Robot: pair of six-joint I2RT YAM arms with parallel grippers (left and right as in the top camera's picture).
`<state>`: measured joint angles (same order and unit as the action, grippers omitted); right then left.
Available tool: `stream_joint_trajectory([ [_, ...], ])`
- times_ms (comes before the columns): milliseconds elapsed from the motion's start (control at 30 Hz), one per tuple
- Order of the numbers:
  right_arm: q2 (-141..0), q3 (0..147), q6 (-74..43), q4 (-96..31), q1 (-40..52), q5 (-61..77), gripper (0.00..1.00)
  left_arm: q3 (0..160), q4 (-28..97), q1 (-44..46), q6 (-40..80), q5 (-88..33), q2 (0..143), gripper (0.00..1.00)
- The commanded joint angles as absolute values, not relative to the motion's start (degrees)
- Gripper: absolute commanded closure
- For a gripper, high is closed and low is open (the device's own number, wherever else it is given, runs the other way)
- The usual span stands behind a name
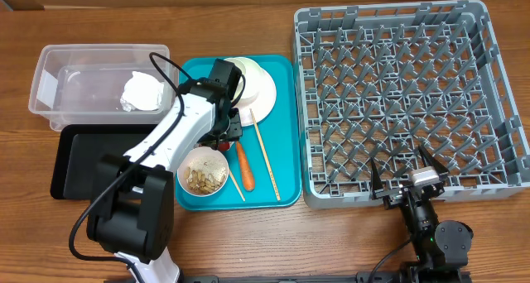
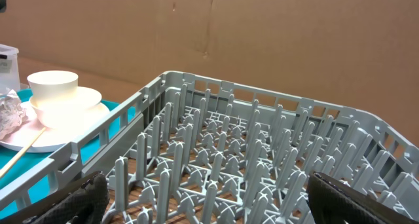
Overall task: Sort waste into correct bins and load items into the dishwasher
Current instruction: 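Reach the left gripper to the red wrapper and grasp it, then carry the red wrapper left and drop it into the clear bin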
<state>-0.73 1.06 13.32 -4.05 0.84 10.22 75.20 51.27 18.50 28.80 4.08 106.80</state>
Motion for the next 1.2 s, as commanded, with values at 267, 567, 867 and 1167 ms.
stream_joint_trajectory([
  [267,-0.3,0.5,12.9,-3.8,1.1,9.9,0.00,74.8,51.9,18.3,29.8,5.2,107.1,0.96],
  [567,-0.3,0.5,12.9,-3.8,1.1,9.9,0.00,92.2,64.0,18.3,28.8,9.8,104.1,0.96],
  [867,-0.3,0.5,12.9,-3.8,1.1,9.9,0.00,108.9,70.0,15.4,27.2,14.1,104.0,0.96],
  [1167,-0.3,0.5,12.9,-3.8,1.1,9.9,0.00,108.5,67.6,2.5,27.1,15.6,104.3,0.96],
])
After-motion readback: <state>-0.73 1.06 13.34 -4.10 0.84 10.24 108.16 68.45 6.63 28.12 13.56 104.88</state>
